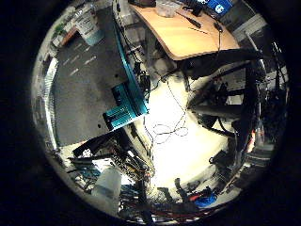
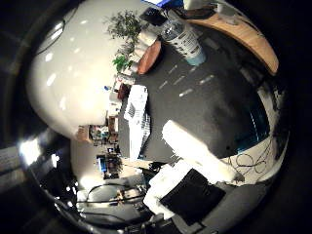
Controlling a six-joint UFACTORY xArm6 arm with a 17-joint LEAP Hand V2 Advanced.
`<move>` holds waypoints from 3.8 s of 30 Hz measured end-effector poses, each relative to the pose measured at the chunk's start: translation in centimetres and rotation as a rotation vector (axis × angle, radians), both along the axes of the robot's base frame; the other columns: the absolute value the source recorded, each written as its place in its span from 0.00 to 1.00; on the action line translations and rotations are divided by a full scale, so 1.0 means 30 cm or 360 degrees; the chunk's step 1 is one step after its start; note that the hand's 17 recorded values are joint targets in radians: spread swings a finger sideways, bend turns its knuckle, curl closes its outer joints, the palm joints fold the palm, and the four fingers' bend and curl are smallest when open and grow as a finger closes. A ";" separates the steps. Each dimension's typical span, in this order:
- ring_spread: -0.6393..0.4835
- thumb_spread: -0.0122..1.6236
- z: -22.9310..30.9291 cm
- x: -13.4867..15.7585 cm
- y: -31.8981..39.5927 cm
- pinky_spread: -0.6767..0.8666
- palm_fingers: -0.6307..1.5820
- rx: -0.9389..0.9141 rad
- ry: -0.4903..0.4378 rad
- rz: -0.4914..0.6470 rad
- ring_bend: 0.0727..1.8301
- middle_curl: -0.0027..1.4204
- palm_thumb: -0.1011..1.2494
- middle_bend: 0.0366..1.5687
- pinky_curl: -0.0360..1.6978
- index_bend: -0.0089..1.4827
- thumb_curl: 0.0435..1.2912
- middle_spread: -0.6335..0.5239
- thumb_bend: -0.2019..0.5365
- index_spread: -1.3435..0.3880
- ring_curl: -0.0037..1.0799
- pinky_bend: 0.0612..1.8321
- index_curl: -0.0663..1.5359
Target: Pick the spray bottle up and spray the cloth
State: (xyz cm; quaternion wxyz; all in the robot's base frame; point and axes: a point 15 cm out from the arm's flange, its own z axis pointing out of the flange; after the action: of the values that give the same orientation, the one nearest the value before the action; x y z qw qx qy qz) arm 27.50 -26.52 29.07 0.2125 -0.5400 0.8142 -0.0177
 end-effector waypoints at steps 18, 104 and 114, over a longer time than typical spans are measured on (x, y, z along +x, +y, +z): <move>0.72 0.70 -0.019 0.173 -0.237 0.67 0.30 0.0231 -0.0290 -0.0023 0.17 0.24 0.40 0.12 0.21 0.10 0.17 0.69 0.24 0.65 0.24 0.25 0.18; 0.41 0.67 0.198 0.688 0.344 0.32 0.80 0.1100 -0.0869 0.0537 0.77 0.47 0.78 0.87 0.62 0.80 0.40 0.46 0.26 0.66 0.61 0.63 0.51; 0.42 0.62 0.330 0.572 0.494 0.33 0.80 0.1011 -0.0556 0.0660 0.78 0.47 0.80 0.88 0.74 0.81 0.49 0.46 0.26 0.66 0.61 0.57 0.50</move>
State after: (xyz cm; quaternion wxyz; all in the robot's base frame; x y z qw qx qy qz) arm 44.67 -11.68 38.97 0.5026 -0.5889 0.6049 0.1861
